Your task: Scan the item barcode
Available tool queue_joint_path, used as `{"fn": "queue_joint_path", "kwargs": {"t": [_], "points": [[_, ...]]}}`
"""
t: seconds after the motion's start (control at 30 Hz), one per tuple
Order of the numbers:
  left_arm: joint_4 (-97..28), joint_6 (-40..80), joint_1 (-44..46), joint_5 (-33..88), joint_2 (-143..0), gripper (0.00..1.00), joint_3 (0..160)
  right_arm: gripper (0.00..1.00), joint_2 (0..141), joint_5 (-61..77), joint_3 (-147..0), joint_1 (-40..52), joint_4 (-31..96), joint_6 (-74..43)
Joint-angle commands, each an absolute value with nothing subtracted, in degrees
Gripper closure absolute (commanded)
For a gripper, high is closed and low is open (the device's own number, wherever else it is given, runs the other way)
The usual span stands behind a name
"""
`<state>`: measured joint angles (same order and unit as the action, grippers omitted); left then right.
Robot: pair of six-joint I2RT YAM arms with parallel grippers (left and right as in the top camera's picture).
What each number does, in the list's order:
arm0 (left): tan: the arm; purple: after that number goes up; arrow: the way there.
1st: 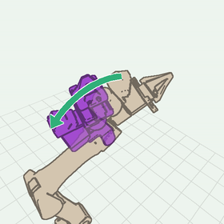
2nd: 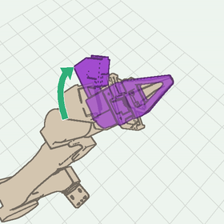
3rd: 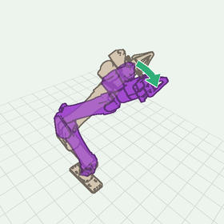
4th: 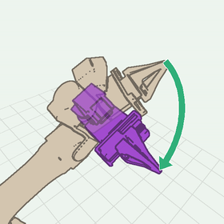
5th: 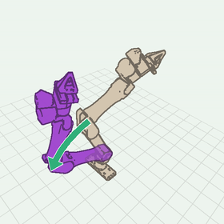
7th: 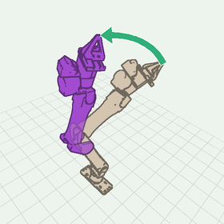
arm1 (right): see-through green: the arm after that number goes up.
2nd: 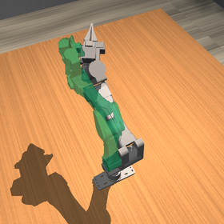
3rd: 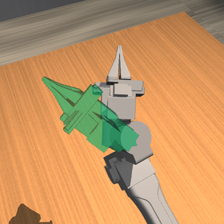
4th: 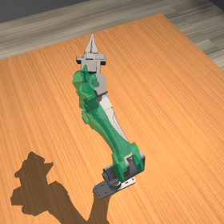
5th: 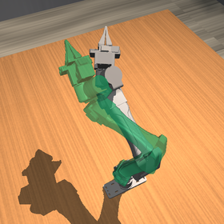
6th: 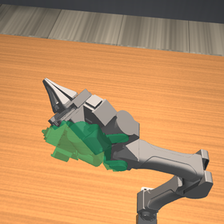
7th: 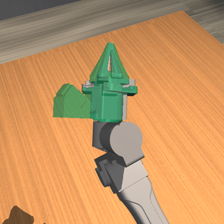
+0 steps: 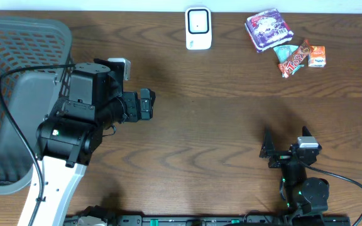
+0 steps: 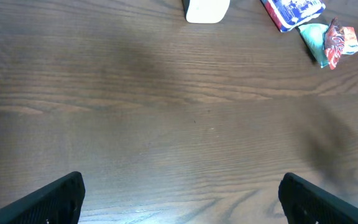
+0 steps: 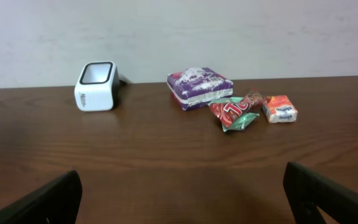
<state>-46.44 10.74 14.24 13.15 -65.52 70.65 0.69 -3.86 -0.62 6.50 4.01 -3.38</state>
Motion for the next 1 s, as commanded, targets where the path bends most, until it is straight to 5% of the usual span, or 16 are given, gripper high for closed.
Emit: {"fn": "queue_joint_path", "kwargs": {"t": [0.0, 0.97], "points": [[-46.46, 11.25, 14.04, 12.60, -65.47, 0.01, 71.59, 0.01, 0.27, -3.46, -0.30, 6.85, 4.10, -4.23], [-46.46, 11.25, 14.04, 12.60, -65.47, 0.01, 71.59, 0.01, 0.30, -2.92, -0.32, 6.83, 4.03, -4.23]]}}
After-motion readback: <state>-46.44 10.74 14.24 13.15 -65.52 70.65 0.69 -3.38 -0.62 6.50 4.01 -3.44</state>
